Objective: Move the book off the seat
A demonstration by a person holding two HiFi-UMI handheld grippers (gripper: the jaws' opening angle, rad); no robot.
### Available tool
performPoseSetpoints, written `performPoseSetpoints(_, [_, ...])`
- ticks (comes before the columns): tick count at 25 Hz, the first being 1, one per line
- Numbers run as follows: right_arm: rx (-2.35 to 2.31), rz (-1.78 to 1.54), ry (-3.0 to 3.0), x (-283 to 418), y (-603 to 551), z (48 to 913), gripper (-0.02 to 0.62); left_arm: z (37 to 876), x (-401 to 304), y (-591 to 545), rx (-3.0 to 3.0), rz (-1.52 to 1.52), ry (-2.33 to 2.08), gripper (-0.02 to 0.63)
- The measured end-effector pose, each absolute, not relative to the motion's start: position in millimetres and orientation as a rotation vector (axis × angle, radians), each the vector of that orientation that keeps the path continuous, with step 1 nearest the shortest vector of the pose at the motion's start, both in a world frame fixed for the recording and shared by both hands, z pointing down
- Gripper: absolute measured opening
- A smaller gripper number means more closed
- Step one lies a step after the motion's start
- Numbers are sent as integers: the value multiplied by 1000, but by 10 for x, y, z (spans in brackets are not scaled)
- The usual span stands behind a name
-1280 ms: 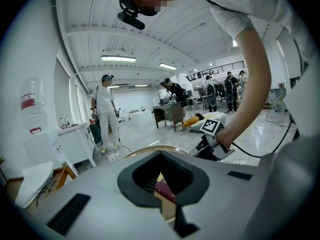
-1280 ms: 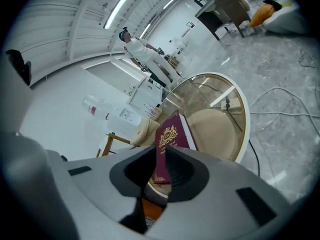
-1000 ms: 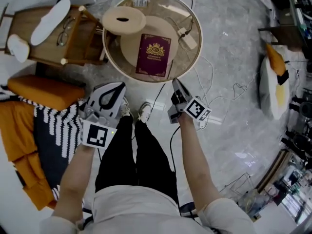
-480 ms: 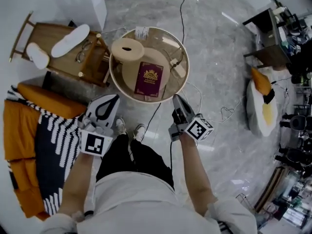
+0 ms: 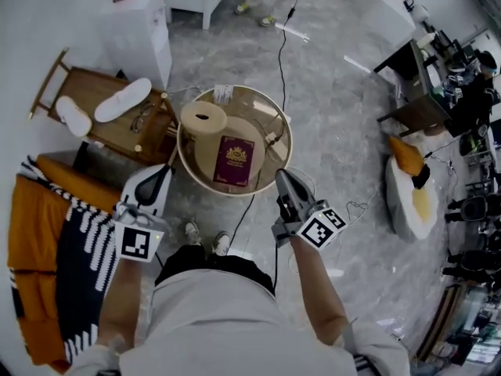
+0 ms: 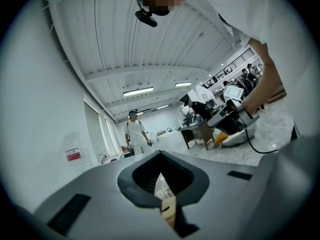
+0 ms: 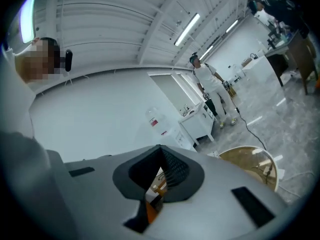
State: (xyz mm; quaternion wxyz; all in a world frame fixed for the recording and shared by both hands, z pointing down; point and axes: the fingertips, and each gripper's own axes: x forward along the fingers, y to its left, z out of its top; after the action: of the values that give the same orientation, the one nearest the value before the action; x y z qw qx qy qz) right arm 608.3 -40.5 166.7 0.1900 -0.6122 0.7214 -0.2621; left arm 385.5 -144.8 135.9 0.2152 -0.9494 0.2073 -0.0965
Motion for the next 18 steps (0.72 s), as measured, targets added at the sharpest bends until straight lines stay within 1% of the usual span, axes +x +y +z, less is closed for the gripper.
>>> performPoseSetpoints(6, [-1851,-582,2031,6246,-185,1129,21,1057,3755,-1498,-2589,-218,612,15])
performPoseSetpoints(11, [-2019,-378,2122,6151,-12,799,21,1006,3714,-1527,-2593,-179,621,15])
performPoseSetpoints(14, [-2090,-291,2097,6141,99,673,21,1035,3695,-1532,-2626,-169,645,15])
performPoseSetpoints(18, [-2140,-269,2047,6112,206,665,21,1030,3641,-1531,-2767,-59,763,15])
